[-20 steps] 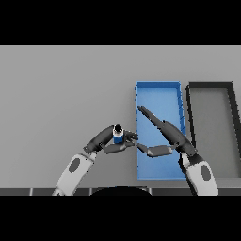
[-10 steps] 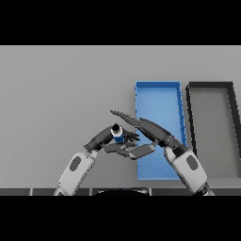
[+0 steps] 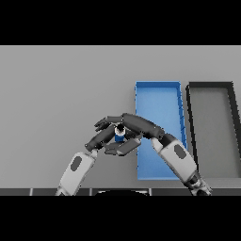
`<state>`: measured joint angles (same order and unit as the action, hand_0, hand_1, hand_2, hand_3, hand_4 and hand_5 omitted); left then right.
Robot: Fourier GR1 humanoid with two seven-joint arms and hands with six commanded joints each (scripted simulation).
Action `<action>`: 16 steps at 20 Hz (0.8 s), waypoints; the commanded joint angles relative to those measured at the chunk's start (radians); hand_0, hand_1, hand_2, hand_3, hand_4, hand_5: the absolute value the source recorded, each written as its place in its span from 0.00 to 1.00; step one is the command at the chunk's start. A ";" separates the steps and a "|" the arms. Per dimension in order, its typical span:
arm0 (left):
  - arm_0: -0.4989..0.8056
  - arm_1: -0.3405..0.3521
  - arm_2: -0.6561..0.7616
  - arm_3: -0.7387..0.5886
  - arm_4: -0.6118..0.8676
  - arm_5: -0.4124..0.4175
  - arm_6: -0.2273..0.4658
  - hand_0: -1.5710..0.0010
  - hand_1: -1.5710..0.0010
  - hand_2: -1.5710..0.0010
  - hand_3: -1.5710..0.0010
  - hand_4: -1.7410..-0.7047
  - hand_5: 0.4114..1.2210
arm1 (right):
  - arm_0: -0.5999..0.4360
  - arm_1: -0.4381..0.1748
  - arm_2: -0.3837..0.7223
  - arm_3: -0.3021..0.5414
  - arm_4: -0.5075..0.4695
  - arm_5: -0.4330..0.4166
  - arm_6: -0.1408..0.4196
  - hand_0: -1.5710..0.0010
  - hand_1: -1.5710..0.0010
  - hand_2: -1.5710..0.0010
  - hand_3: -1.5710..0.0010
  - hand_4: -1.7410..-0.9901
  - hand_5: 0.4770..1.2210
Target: Pick up the blue pipe and place it into the blue bin.
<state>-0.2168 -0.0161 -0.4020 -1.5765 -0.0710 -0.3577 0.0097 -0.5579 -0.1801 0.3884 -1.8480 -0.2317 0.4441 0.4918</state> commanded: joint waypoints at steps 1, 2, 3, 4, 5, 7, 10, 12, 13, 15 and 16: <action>0.008 0.009 -0.001 -0.001 -0.014 0.001 0.005 0.00 0.00 0.00 0.00 0.14 1.00 | -0.009 0.013 -0.001 0.002 -0.011 -0.004 -0.006 0.55 0.55 0.53 0.62 0.45 0.03; 0.019 0.006 -0.010 -0.009 -0.030 0.009 0.008 0.00 0.00 0.00 0.00 0.11 1.00 | -0.015 0.018 0.002 0.011 -0.009 -0.006 0.000 0.44 0.44 0.42 0.51 0.37 0.05; 0.019 0.003 -0.005 -0.009 -0.031 0.010 0.012 0.00 0.00 0.00 0.00 0.09 1.00 | -0.024 0.029 0.004 0.010 -0.014 -0.017 0.016 0.35 0.35 0.34 0.44 0.30 0.10; 0.011 -0.004 0.005 0.003 -0.029 0.001 0.001 0.00 0.00 0.00 0.04 0.08 1.00 | -0.010 0.040 0.018 0.010 -0.015 -0.021 0.001 0.28 0.28 0.27 0.39 0.25 0.16; 0.015 -0.009 0.016 -0.005 -0.005 -0.012 -0.010 0.00 0.00 0.00 0.03 0.06 1.00 | -0.018 0.048 0.013 0.022 -0.024 -0.028 0.002 0.23 0.23 0.22 0.35 0.21 0.23; 0.017 -0.030 0.021 -0.005 0.010 -0.025 -0.008 0.00 0.00 0.00 0.04 0.04 1.00 | -0.014 0.058 0.030 0.032 -0.033 -0.044 -0.041 0.14 0.14 0.14 0.24 0.15 0.51; 0.006 -0.044 0.039 0.004 0.007 -0.043 0.003 0.00 0.00 0.00 0.08 0.02 1.00 | -0.011 0.024 0.041 0.019 -0.020 -0.060 -0.078 0.07 0.07 0.07 0.14 0.08 0.75; 0.021 -0.048 0.037 -0.014 -0.002 -0.053 0.000 0.00 0.00 0.00 0.09 0.02 1.00 | -0.022 0.021 0.056 0.019 -0.023 -0.062 -0.099 0.05 0.05 0.05 0.09 0.05 0.84; 0.030 -0.050 0.035 -0.022 -0.005 -0.056 -0.005 0.00 0.00 0.00 0.09 0.01 1.00 | -0.018 0.021 0.065 0.016 -0.025 -0.071 -0.120 0.04 0.04 0.04 0.07 0.04 0.87; 0.022 -0.051 0.045 -0.025 -0.025 -0.055 0.012 0.00 0.00 0.00 0.09 0.01 1.00 | -0.012 0.021 0.071 0.027 -0.029 -0.100 -0.162 0.02 0.02 0.02 0.04 0.03 0.92; 0.026 -0.052 0.048 -0.031 -0.030 -0.053 0.023 0.00 0.00 0.00 0.09 0.01 1.00 | -0.012 0.015 0.068 0.030 -0.029 -0.115 -0.165 0.02 0.02 0.02 0.04 0.02 0.93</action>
<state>-0.1909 -0.0682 -0.3534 -1.6066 -0.1012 -0.4120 0.0352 -0.5696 -0.1647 0.4561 -1.8182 -0.2636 0.3299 0.3223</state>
